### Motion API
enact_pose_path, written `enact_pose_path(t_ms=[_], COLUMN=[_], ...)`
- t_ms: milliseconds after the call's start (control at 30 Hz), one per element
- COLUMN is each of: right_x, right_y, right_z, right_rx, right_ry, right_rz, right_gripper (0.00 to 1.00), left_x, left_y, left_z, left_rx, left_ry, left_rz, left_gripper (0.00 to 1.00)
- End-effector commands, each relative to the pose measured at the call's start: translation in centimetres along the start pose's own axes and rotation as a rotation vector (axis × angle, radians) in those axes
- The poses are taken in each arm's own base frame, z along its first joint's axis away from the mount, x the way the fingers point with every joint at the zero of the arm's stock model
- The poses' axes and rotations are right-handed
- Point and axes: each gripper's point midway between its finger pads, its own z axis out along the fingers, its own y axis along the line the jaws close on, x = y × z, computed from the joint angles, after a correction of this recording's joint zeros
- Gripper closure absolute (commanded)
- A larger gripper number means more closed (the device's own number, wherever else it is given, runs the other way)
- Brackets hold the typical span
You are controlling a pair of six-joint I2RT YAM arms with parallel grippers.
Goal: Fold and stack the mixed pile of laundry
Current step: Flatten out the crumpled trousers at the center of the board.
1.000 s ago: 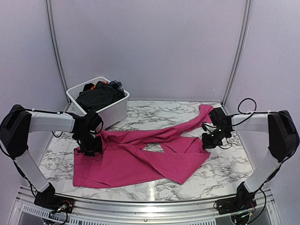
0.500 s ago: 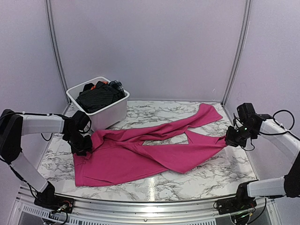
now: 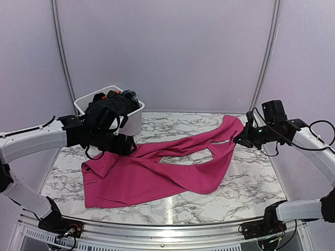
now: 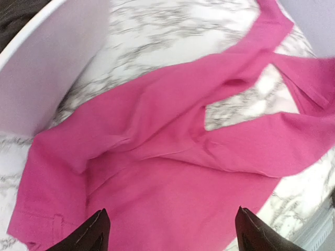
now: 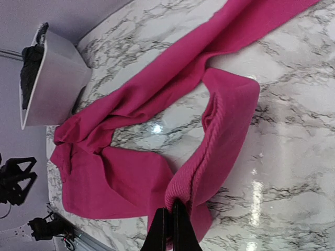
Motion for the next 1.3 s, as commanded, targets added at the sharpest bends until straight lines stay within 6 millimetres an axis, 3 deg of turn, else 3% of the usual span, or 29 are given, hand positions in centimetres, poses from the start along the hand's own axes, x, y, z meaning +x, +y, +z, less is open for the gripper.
enact_pose_path(t_ms=[0, 100, 200, 400, 500, 567, 700, 900, 967, 1067, 1133, 1267], right_x=[-4.0, -4.9, -5.3, -5.1, -5.0, -4.6, -3.4, -1.9, -1.5, -0.7, 0.0, 0.8], right_y=[7.7, 9.5, 9.9, 10.5, 10.9, 11.3, 12.0, 12.6, 12.8, 13.0, 13.0, 13.0], right_z=[-3.3, -3.9, -4.0, -3.9, -4.3, -4.6, -4.5, -4.0, -3.7, -3.3, -2.9, -2.2], right_rx=[-0.205, -0.233, -0.218, -0.214, -0.201, -0.195, -0.210, -0.213, -0.215, -0.214, -0.220, -0.242], right_ry=[-0.162, -0.210, -0.236, -0.252, -0.271, -0.289, -0.293, -0.297, -0.293, -0.275, -0.260, -0.239], right_rz=[0.000, 0.012, 0.029, 0.052, 0.064, 0.072, 0.097, 0.138, 0.149, 0.165, 0.181, 0.196], right_gripper=[1.00, 1.00, 1.00, 1.00, 1.00, 1.00, 1.00, 1.00, 1.00, 1.00, 1.00, 1.00], left_x=[1.7, 3.9, 5.5, 7.6, 8.1, 7.8, 5.5, 2.2, 0.8, -0.1, -0.6, -1.1], left_y=[-7.6, -12.6, -16.0, -22.2, -25.7, -28.2, -31.4, -31.7, -31.2, -28.9, -27.0, -23.8], left_z=[0.9, 2.0, 3.6, 5.6, 6.0, 5.1, 3.7, 6.2, 7.1, 8.4, 8.6, 8.1], left_rx=[0.152, 0.243, 0.283, 0.360, 0.423, 0.471, 0.500, 0.353, 0.275, 0.171, 0.120, 0.097], left_ry=[-0.050, -0.072, -0.053, -0.054, -0.080, -0.139, -0.285, -0.349, -0.362, -0.344, -0.336, -0.313], left_rz=[0.374, 0.590, 0.769, 0.969, 0.980, 0.962, 0.809, 0.609, 0.549, 0.479, 0.418, 0.341], left_gripper=[0.12, 0.13, 0.16, 0.16, 0.14, 0.10, 0.01, 0.01, 0.06, 0.30, 0.48, 0.75])
